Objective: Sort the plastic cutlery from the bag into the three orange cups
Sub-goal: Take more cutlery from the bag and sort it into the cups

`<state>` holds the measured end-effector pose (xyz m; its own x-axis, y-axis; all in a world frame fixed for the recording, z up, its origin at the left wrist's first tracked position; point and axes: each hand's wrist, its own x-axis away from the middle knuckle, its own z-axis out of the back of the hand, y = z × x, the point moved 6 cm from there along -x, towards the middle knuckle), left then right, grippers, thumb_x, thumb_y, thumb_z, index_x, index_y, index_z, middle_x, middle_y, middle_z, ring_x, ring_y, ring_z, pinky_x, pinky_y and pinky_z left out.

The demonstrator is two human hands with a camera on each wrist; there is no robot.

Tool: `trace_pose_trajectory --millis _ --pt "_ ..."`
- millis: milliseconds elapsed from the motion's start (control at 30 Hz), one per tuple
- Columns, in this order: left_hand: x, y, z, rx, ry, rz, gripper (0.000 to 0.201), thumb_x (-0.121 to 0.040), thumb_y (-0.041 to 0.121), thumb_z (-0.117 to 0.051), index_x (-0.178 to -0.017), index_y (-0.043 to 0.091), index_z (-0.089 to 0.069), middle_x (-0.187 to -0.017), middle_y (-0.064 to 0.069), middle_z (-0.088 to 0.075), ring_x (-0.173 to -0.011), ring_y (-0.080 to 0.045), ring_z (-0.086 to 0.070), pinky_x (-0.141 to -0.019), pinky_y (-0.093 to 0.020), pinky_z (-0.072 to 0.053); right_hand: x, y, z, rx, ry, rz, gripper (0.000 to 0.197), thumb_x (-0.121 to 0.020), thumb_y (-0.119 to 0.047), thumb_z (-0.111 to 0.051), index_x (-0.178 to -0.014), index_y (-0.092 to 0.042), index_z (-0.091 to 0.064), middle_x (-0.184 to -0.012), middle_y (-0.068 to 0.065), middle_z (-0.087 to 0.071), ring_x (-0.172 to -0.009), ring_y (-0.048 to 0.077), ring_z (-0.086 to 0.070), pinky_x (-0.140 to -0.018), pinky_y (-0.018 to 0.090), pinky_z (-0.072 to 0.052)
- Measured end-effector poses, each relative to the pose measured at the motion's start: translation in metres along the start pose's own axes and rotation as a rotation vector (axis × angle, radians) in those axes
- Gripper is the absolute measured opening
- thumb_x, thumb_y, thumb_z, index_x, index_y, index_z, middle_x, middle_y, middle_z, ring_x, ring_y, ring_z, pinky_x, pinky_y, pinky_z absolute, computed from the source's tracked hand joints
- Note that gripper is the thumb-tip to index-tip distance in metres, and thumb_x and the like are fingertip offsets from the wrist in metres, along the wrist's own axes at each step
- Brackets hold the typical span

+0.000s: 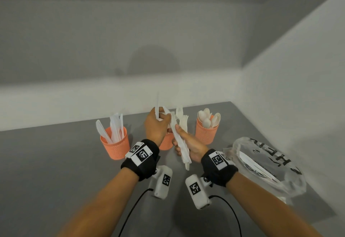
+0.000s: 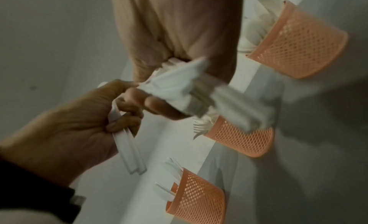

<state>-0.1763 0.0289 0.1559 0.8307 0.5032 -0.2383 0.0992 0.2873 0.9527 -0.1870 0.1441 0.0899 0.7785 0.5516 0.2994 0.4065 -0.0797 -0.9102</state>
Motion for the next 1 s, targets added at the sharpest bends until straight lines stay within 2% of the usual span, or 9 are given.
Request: trace_pose_trajectory --millis 133,300,367,433,567,633,700,800,1000 --pt "-0.009 -0.010 0.011 0.088 0.062 0.062 0.007 -0.091 0.012 -0.053 -0.091 0.009 -0.046 -0.072 -0.002 -0.053 -0.068 -0.024 -0.055 -0.060 -0.027 -0.045 -0.008 0.002 0.000 -0.046 0.035 0.030 0.031 -0.096 -0.039 -0.042 -0.091 -0.015 -0.060 -0.047 -0.006 -0.048 -0.032 0.004 -0.037 -0.034 0.015 -0.033" --pt "0.008 -0.027 0.005 0.146 -0.041 0.172 0.019 -0.086 0.019 -0.063 -0.074 0.011 -0.052 -0.061 -0.001 -0.057 -0.053 -0.010 -0.057 -0.054 -0.020 -0.045 -0.017 -0.005 -0.013 -0.020 0.088 0.092 0.035 -0.096 -0.037 -0.043 -0.076 -0.011 -0.054 -0.040 -0.006 -0.047 -0.027 0.003 -0.034 -0.031 0.012 -0.026" --pt "0.014 -0.032 0.006 0.150 -0.027 0.187 0.024 -0.088 0.017 -0.061 -0.066 0.010 -0.053 -0.048 0.003 -0.055 -0.042 -0.004 -0.056 -0.047 -0.016 -0.046 -0.021 -0.005 -0.022 0.004 0.065 0.108 0.037 -0.098 -0.036 -0.040 -0.074 -0.011 -0.051 -0.040 -0.005 -0.047 -0.026 0.004 -0.034 -0.031 0.012 -0.024" --pt "0.012 -0.042 0.011 0.105 0.001 0.207 0.025 -0.093 0.017 -0.052 -0.071 0.007 -0.057 -0.052 0.000 -0.058 -0.046 -0.006 -0.058 -0.050 -0.018 -0.046 -0.028 0.002 -0.029 0.025 0.037 0.095 0.036 -0.099 -0.035 -0.037 -0.076 -0.011 -0.051 -0.040 -0.005 -0.049 -0.026 0.005 -0.036 -0.030 0.012 -0.024" --pt "0.002 -0.068 0.034 0.145 0.021 0.315 0.033 -0.097 0.022 -0.035 -0.069 0.010 -0.048 -0.065 -0.012 -0.055 -0.055 -0.020 -0.052 -0.054 -0.027 -0.039 -0.039 0.023 -0.029 0.113 0.011 0.003 0.032 -0.098 -0.038 -0.039 -0.083 -0.015 -0.056 -0.059 0.000 -0.062 -0.041 0.009 -0.054 -0.035 0.018 -0.039" --pt "-0.001 -0.077 0.053 0.203 0.036 0.379 0.034 -0.099 0.022 -0.032 -0.069 0.013 -0.044 -0.062 -0.011 -0.053 -0.047 -0.016 -0.051 -0.046 -0.023 -0.039 -0.041 0.029 -0.027 0.126 0.016 -0.034 0.027 -0.098 -0.036 -0.040 -0.090 -0.014 -0.054 -0.064 0.001 -0.065 -0.049 0.011 -0.059 -0.040 0.021 -0.046" --pt "-0.007 -0.083 0.074 0.310 0.082 0.435 0.028 -0.099 0.017 -0.034 -0.073 0.013 -0.042 -0.057 -0.006 -0.047 -0.040 -0.013 -0.048 -0.038 -0.017 -0.039 -0.042 0.030 -0.027 0.076 0.003 -0.056 0.024 -0.098 -0.033 -0.040 -0.089 -0.014 -0.052 -0.054 -0.002 -0.062 -0.042 0.010 -0.055 -0.040 0.021 -0.046" --pt "-0.035 -0.078 0.110 0.428 0.198 0.342 0.023 -0.097 0.014 -0.041 -0.074 0.015 -0.044 -0.048 -0.001 -0.040 -0.037 -0.011 -0.041 -0.039 -0.020 -0.039 -0.048 0.028 -0.031 0.057 -0.025 -0.065 0.023 -0.099 -0.032 -0.039 -0.087 -0.016 -0.052 -0.047 -0.006 -0.046 -0.032 0.004 -0.039 -0.038 0.019 -0.040" --pt "-0.083 -0.054 0.156 0.147 0.414 0.079 0.045 -0.093 0.043 -0.049 -0.058 0.015 -0.041 -0.050 -0.004 -0.041 -0.037 -0.006 -0.042 -0.045 -0.018 -0.042 -0.063 0.022 -0.038 0.126 -0.014 -0.083 0.026 -0.098 -0.035 -0.041 -0.083 -0.017 -0.054 -0.045 -0.008 -0.038 -0.032 0.002 -0.030 -0.032 0.014 -0.026"
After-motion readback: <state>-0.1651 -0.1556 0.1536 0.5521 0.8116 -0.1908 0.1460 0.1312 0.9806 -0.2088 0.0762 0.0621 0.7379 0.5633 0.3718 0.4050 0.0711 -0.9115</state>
